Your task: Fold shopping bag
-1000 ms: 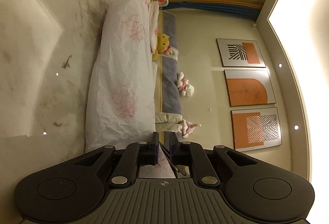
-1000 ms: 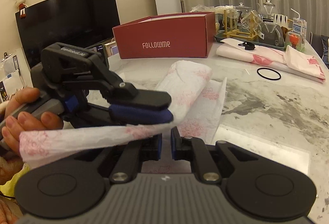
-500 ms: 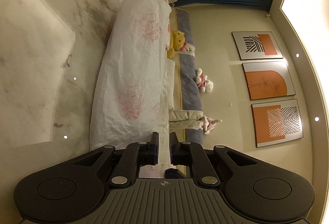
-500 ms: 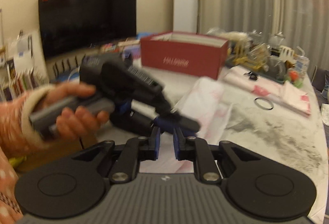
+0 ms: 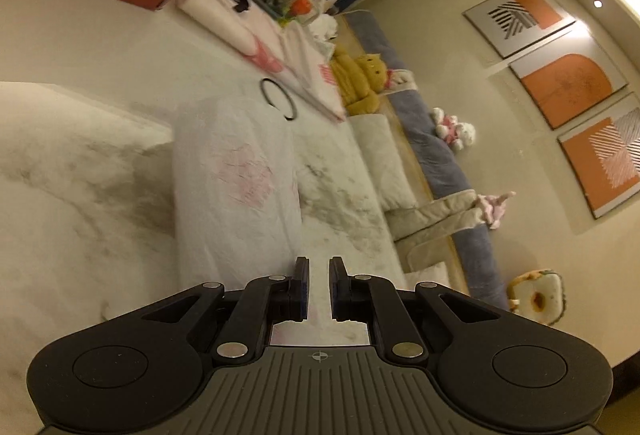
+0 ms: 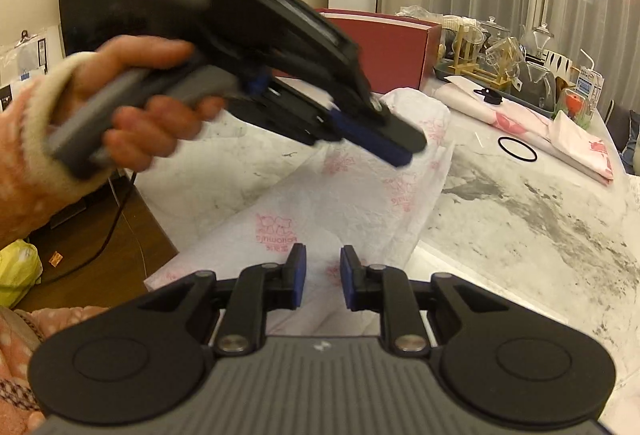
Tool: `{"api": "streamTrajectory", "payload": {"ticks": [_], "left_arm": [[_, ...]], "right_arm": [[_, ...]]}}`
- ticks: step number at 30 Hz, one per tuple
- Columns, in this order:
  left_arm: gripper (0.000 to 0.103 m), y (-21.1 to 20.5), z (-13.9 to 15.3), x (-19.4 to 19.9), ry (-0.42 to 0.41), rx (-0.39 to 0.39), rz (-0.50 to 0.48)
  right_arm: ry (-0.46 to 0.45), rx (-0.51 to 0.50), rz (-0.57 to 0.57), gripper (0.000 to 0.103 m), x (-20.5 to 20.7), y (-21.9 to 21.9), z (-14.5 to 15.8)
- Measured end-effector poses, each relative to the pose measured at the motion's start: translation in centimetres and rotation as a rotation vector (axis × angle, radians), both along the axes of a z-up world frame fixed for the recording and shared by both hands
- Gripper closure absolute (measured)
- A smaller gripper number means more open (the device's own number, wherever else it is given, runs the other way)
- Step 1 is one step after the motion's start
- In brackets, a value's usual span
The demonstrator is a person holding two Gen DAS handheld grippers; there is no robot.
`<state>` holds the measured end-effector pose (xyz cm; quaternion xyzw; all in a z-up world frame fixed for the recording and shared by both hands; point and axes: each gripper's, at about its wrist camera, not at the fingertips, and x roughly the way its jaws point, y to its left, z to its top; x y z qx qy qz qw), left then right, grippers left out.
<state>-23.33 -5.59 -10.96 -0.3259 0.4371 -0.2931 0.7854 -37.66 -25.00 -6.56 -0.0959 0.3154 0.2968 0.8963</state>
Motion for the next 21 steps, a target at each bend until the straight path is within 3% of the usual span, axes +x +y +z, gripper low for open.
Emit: {"api": "streamTrajectory", "payload": {"ticks": [6, 7, 9, 13, 16, 17, 18, 20, 21], "left_arm": [[0.095, -0.4, -1.1, 0.5, 0.016, 0.003, 0.004], [0.095, -0.4, -1.3, 0.4, 0.016, 0.000, 0.003], [0.095, -0.6, -1.4, 0.7, 0.022, -0.010, 0.006], [0.095, -0.9, -1.5, 0.8, 0.021, -0.017, 0.005], [0.095, -0.8, -1.6, 0.9, 0.022, -0.023, 0.000], [0.095, -0.8, -1.6, 0.9, 0.021, -0.022, -0.002], [0.095, -0.8, -1.5, 0.9, 0.019, -0.021, -0.004], [0.095, -0.8, -1.5, 0.9, 0.016, -0.019, -0.007], [0.095, -0.8, -1.5, 0.8, 0.014, -0.018, -0.010]], "right_arm": [[-0.047, 0.010, 0.007, 0.083, -1.6, -0.1, 0.9], [-0.058, 0.015, 0.026, 0.081, -2.2, -0.1, 1.2], [-0.066, -0.001, 0.051, 0.066, -2.8, 0.2, 1.4], [-0.011, 0.022, 0.026, 0.065, -2.4, -0.1, 0.5], [-0.103, 0.042, 0.090, 0.065, -4.3, -0.1, 1.4], [-0.143, 0.043, 0.138, 0.056, -5.3, 0.0, 1.7], [-0.185, 0.029, 0.193, 0.040, -6.5, 0.2, 1.9], [-0.297, -0.087, 0.284, 0.018, -8.9, 1.0, 1.5], [-0.350, -0.174, 0.315, 0.016, -9.8, 1.5, 0.8]]}}
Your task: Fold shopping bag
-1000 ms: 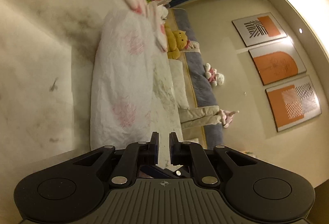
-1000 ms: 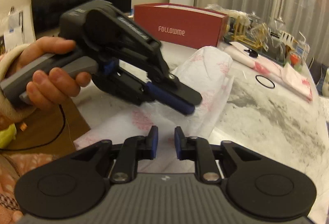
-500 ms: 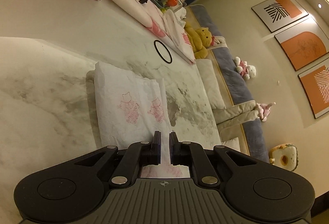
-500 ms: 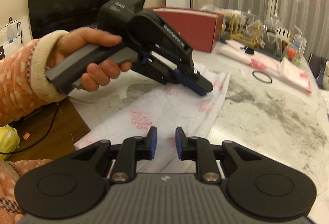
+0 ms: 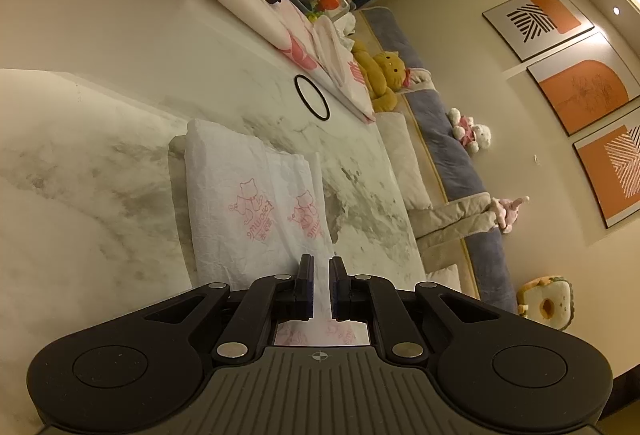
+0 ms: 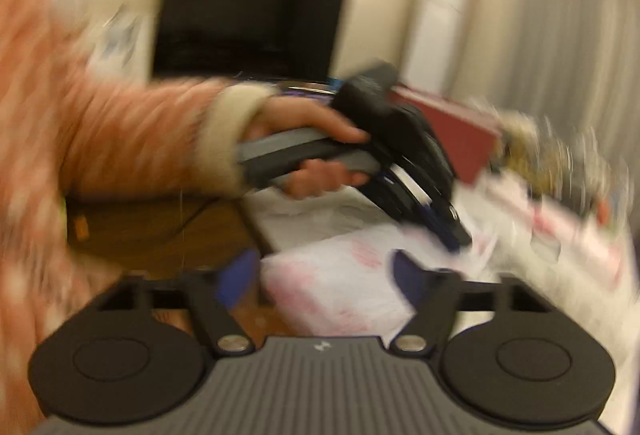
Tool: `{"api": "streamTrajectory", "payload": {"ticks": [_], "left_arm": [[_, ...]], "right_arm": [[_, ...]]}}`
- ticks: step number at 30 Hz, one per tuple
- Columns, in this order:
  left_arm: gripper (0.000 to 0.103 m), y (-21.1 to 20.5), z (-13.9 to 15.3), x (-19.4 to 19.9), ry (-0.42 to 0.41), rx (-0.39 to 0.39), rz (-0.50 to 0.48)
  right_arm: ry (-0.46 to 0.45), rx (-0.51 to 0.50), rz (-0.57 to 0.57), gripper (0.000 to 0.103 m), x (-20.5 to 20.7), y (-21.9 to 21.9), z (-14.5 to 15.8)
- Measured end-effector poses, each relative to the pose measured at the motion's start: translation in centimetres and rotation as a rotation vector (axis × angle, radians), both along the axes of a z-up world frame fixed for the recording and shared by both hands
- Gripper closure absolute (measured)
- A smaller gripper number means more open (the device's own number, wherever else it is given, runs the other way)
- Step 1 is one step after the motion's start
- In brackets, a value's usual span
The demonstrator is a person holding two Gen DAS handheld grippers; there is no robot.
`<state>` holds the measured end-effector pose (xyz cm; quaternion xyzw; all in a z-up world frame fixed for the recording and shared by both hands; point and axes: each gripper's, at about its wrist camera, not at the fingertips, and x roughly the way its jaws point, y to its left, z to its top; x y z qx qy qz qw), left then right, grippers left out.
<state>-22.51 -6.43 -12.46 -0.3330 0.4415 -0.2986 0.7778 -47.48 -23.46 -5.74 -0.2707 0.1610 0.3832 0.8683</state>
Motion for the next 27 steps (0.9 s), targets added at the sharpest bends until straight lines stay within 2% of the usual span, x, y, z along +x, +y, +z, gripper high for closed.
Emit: {"api": "streamTrajectory", "payload": {"ticks": [3, 5, 7, 8, 9, 10, 12, 14, 18, 23, 27], "left_arm": [[0.095, -0.1, 0.0, -0.1, -0.004, 0.002, -0.011], [0.095, -0.3, 0.1, -0.1, -0.006, 0.003, -0.018], [0.095, -0.5, 0.1, -0.3, -0.007, 0.003, -0.026], [0.095, -0.5, 0.1, -0.4, -0.008, 0.003, -0.031], [0.095, -0.5, 0.1, -0.4, -0.008, 0.003, -0.037], [0.095, -0.4, 0.1, -0.5, -0.009, 0.003, -0.045], [0.095, -0.4, 0.1, -0.7, -0.010, 0.003, -0.061], [0.095, -0.4, 0.3, -0.9, -0.015, 0.009, -0.078], [0.095, -1.0, 1.7, -2.6, -0.122, 0.081, -0.116], [0.095, -1.4, 4.1, -6.0, -0.325, 0.163, -0.233], [0.095, -0.1, 5.1, -7.9, -0.438, 0.310, -0.216]], "right_arm": [[-0.183, -0.277, 0.024, 0.020, -1.5, 1.9, -3.0], [-0.276, -0.418, 0.041, 0.024, -1.6, 2.7, -5.3], [-0.336, -0.496, 0.052, 0.032, -1.2, 3.5, -6.7], [-0.341, -0.503, 0.054, 0.043, -0.9, 3.7, -6.9], [-0.330, -0.488, 0.053, 0.058, -0.6, 3.8, -6.6], [-0.319, -0.473, 0.052, 0.062, -0.2, 3.9, -6.4], [-0.266, -0.402, 0.056, 0.082, 0.3, 3.6, -5.2], [-0.201, -0.312, 0.055, 0.095, 0.5, 2.9, -3.7], [-0.148, -0.193, 0.039, 0.100, 0.6, 1.7, -1.5], [-0.128, -0.204, 0.023, 0.100, 1.3, 1.4, -1.8], [-0.110, -0.186, 0.046, 0.100, 1.2, 1.2, -1.7]]}}
